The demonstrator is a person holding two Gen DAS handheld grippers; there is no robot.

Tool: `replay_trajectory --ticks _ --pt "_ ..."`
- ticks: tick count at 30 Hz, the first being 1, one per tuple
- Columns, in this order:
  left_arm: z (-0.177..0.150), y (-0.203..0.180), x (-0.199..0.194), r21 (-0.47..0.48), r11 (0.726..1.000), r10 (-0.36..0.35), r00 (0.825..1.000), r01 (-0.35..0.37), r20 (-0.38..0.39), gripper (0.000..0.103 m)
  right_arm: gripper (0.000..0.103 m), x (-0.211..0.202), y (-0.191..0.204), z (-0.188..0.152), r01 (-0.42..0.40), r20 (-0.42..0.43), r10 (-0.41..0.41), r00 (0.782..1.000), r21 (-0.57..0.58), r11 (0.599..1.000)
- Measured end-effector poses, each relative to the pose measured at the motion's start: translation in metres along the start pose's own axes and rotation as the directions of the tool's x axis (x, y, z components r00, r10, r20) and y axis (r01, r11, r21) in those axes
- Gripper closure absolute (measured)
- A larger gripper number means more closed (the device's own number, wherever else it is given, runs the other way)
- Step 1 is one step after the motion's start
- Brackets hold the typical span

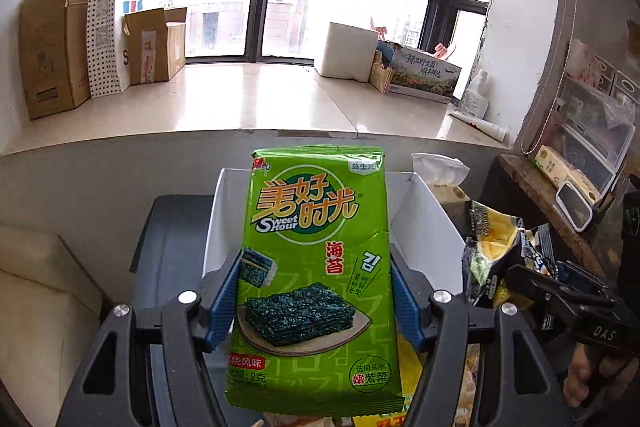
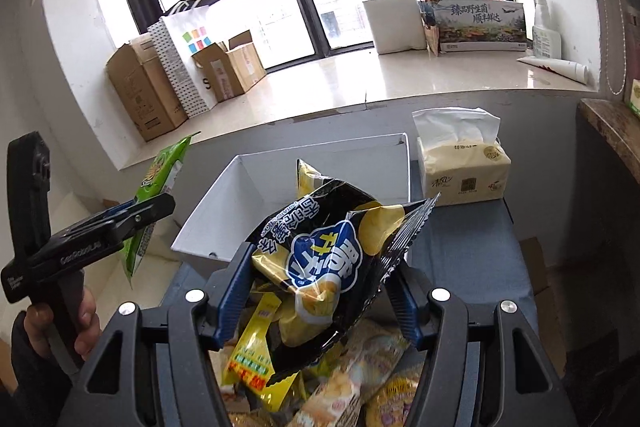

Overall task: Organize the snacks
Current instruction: 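Drop the chip bag in the box with right gripper while left places green seaweed bag, then open both grippers and withdraw them from the box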

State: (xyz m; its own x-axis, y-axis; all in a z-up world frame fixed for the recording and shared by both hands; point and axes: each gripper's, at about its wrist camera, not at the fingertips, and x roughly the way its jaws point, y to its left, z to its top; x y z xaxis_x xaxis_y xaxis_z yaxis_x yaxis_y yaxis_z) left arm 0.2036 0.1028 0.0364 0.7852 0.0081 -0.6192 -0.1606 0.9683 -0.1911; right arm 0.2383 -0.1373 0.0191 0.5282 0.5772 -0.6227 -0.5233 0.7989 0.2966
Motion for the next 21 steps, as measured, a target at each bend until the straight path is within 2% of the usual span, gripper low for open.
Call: replay_trajectory --ticks 4,6,7,8,9,15,21 --pt "0.018 0.016 0.044 -0.053 0.999 0.006 0.999 -0.008 -0.050 0.030 0.035 0.036 -0.007 0.035 0.006 -0.005 -0.006 1.000 -0.002 1.000" --pt "0.021 0.025 0.064 -0.096 0.995 -0.025 0.994 0.015 -0.102 0.018 0.031 0.053 -0.013 0.047 0.011 -0.017 -0.011 1.000 0.026 1.000" --pt "0.020 0.027 0.071 -0.101 0.995 -0.019 0.992 0.006 -0.127 0.001 0.026 0.060 -0.016 0.050 0.017 -0.029 -0.016 0.999 0.031 0.999" --pt "0.020 0.030 0.074 -0.105 0.994 -0.002 0.992 -0.011 -0.126 0.000 0.011 0.066 -0.018 0.053 0.017 -0.045 -0.016 0.999 0.038 0.999" --pt "0.019 0.031 0.075 -0.104 0.994 0.013 0.993 -0.025 -0.115 0.000 0.004 0.069 -0.019 0.055 0.012 -0.051 -0.010 0.999 0.048 0.999" --pt "0.012 0.034 0.072 -0.065 0.997 0.041 0.994 -0.048 -0.105 0.000 0.002 0.063 -0.026 0.049 -0.023 -0.041 0.027 0.999 0.098 0.995" --pt "0.008 0.025 0.054 -0.032 0.998 0.058 0.995 -0.060 -0.081 0.000 0.002 0.054 -0.029 0.042 -0.021 -0.028 0.024 0.999 0.113 0.993"
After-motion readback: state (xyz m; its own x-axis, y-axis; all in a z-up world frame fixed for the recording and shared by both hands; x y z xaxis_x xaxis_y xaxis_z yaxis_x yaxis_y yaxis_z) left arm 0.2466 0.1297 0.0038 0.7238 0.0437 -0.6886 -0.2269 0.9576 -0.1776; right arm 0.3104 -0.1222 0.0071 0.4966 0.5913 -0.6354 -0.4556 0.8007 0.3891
